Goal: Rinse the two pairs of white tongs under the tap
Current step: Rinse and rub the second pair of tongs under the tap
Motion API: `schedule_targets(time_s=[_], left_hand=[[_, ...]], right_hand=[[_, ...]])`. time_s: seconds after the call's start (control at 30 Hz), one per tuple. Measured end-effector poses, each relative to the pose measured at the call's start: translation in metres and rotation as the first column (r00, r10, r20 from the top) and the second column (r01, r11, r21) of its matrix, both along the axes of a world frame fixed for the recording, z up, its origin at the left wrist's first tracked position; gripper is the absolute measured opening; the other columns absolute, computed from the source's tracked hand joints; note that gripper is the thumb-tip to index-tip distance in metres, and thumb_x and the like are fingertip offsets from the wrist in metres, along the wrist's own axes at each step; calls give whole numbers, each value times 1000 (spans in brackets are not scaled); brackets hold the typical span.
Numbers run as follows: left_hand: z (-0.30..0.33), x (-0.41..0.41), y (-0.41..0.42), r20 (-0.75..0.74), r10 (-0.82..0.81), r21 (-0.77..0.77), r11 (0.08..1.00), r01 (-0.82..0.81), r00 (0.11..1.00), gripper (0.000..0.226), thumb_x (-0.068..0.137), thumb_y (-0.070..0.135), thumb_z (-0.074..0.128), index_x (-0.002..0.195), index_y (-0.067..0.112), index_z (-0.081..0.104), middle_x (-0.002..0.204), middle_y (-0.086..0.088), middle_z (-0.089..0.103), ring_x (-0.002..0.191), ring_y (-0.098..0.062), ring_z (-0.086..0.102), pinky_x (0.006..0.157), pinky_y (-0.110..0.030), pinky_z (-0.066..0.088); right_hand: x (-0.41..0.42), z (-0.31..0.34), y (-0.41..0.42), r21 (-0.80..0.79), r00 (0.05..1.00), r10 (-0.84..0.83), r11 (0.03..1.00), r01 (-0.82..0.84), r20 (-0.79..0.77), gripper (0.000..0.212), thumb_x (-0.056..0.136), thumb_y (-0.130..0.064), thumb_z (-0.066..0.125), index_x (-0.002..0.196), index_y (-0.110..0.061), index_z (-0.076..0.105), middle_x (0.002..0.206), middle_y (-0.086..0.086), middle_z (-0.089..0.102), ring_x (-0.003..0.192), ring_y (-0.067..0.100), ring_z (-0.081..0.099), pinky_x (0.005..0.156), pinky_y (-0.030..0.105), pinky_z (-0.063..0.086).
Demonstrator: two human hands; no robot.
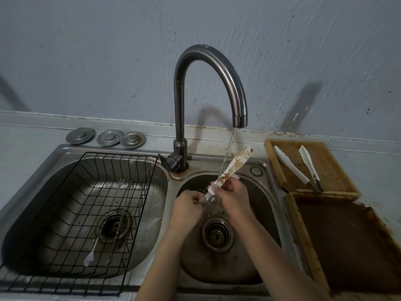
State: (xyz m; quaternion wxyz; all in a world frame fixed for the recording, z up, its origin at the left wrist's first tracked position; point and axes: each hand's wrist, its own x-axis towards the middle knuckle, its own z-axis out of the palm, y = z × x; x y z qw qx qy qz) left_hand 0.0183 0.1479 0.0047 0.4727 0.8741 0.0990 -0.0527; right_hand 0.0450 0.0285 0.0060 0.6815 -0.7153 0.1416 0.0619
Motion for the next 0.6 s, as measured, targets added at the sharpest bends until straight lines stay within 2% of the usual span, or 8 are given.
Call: schedule_targets(time_s=[0.13,0.23,0.3,0.33,0.4,0.5,0.6], left_hand=[[0,-8,-1,-31,-3,-28,1000,3,1000,33,86,13,59,56,27,54,58,9,55,57,-4,49,48,-12,34],[0,-12,-1,-15,58,-17,998,-58,998,33,86,16,60,55,26,54,58,8,55,61,-10,53,49,-13,35],[3,-15,0,10,92,-38,995,-92,996,32,88,21,58,57,26,56,59,7,56,61,-8,52,48,-12,34],[4,-17,-1,22,99,-53,994,-97,995,32,90,23,57,58,26,57,59,7,56,59,-6,51,48,-12,35],[6,-17,0,41,105,-56,993,-102,994,31,90,25,55,60,25,58,61,5,56,58,-6,49,48,-13,35],[7,-14,1,21,108,-33,994,-108,994,27,91,25,55,65,23,59,65,2,58,58,-8,48,51,-19,33],[7,-13,2,8,67,-17,998,-67,998,28,91,26,55,63,25,58,62,5,55,57,-6,47,48,-16,31]], right_hand=[[-8,6,0,133,999,35,990,-39,38,14,90,-5,56,102,-9,63,94,10,72,85,17,72,78,35,59],[-16,4,1,98,996,71,992,-75,49,27,82,3,64,96,-20,61,95,8,73,88,16,72,81,36,58],[-18,2,4,129,999,28,991,-31,25,20,83,-1,64,96,-16,63,93,8,73,87,19,72,79,36,59],[-18,2,5,198,1000,-13,980,15,-9,12,87,-4,60,98,-10,63,91,10,73,85,20,72,77,35,60],[-16,3,6,326,995,-53,942,78,-83,15,94,-9,51,105,-3,60,92,15,71,82,22,73,71,32,61],[-18,0,5,314,997,12,949,15,-82,23,91,-1,53,114,-3,57,99,13,71,84,17,73,68,26,59],[-20,1,5,283,998,11,959,8,-65,27,85,2,61,111,-5,59,96,10,72,84,17,73,67,26,59]])
